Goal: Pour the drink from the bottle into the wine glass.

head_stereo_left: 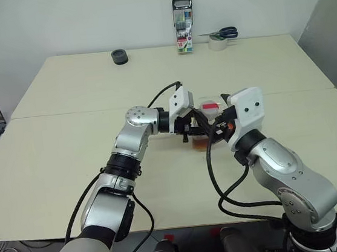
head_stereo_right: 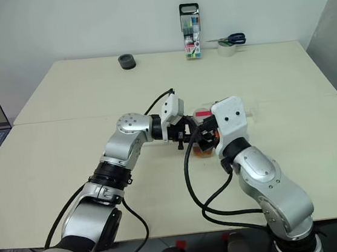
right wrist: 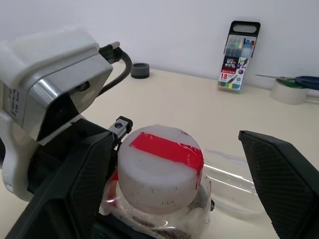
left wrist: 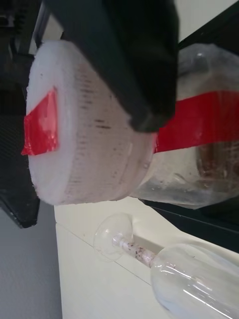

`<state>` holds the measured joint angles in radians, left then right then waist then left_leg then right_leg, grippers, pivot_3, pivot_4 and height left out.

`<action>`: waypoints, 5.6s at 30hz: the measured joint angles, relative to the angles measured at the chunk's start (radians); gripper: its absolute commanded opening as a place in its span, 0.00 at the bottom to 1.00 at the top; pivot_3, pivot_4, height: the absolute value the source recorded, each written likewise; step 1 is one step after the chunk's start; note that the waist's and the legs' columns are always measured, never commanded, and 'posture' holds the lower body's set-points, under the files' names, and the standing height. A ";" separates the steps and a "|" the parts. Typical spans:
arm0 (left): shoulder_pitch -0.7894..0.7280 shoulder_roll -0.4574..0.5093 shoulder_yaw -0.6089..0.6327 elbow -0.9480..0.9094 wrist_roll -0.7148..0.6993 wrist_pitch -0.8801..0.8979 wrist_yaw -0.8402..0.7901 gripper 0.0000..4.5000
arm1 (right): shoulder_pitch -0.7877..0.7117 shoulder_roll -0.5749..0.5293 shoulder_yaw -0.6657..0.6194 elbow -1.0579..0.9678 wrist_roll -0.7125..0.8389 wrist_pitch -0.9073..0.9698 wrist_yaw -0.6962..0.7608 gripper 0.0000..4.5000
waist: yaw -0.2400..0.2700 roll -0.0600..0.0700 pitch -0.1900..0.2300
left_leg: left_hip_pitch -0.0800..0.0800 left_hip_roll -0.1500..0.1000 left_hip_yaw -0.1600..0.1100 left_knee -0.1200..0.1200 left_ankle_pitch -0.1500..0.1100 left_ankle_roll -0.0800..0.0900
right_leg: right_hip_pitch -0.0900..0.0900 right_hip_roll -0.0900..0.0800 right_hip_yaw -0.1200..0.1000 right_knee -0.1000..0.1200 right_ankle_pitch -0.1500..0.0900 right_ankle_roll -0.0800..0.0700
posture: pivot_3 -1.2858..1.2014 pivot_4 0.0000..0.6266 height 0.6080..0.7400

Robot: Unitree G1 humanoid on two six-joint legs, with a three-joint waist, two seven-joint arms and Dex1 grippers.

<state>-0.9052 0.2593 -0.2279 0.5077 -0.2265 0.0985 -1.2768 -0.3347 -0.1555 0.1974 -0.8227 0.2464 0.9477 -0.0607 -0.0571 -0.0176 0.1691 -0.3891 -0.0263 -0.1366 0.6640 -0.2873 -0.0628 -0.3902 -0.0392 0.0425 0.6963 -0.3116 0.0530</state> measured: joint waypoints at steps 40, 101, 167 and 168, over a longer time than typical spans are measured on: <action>0.005 0.015 0.000 -0.030 -0.008 0.005 -0.044 0.39 | -0.215 -0.394 -0.227 0.265 0.413 -0.049 0.728 1.00 | 0.002 0.000 0.000 | -0.002 0.001 0.000 0.001 0.000 0.000 | 0.000 -0.005 -0.001 -0.001 0.000 0.000 | 0.52 0.24 1.00; 0.005 0.017 0.000 -0.027 -0.008 0.026 -0.050 0.39 | -0.076 -0.376 -0.213 0.080 0.358 -0.085 0.433 1.00 | 0.001 0.000 0.000 | -0.001 -0.001 0.001 0.001 0.000 0.000 | 0.000 -0.004 -0.001 0.000 0.000 0.000 | 0.52 0.24 1.00; 0.005 0.015 0.000 -0.027 -0.008 0.026 -0.050 0.39 | 0.008 -0.337 -0.236 0.010 0.246 -0.065 0.362 1.00 | 0.001 0.000 0.000 | -0.001 -0.002 0.001 0.000 0.000 0.000 | 0.000 -0.003 -0.001 0.000 0.000 0.000 | 0.52 0.24 1.00; 0.005 0.016 0.000 -0.027 -0.008 0.026 -0.050 0.39 | 0.009 -0.340 -0.238 0.009 0.247 -0.065 0.363 1.00 | 0.001 0.000 0.000 | -0.001 -0.002 0.001 0.000 0.000 0.000 | 0.000 -0.003 -0.001 0.000 0.000 0.000 | 0.52 0.24 1.00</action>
<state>-0.9007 0.2751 -0.2282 0.4810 -0.2343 0.1242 -1.3266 -0.3254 -0.4956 -0.0411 -0.8141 0.4939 0.8824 0.3019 -0.0564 -0.0174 0.1693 -0.3903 -0.0286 -0.1355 0.6644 -0.2874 -0.0624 -0.3897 -0.0425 0.0414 0.6959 -0.3115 0.0529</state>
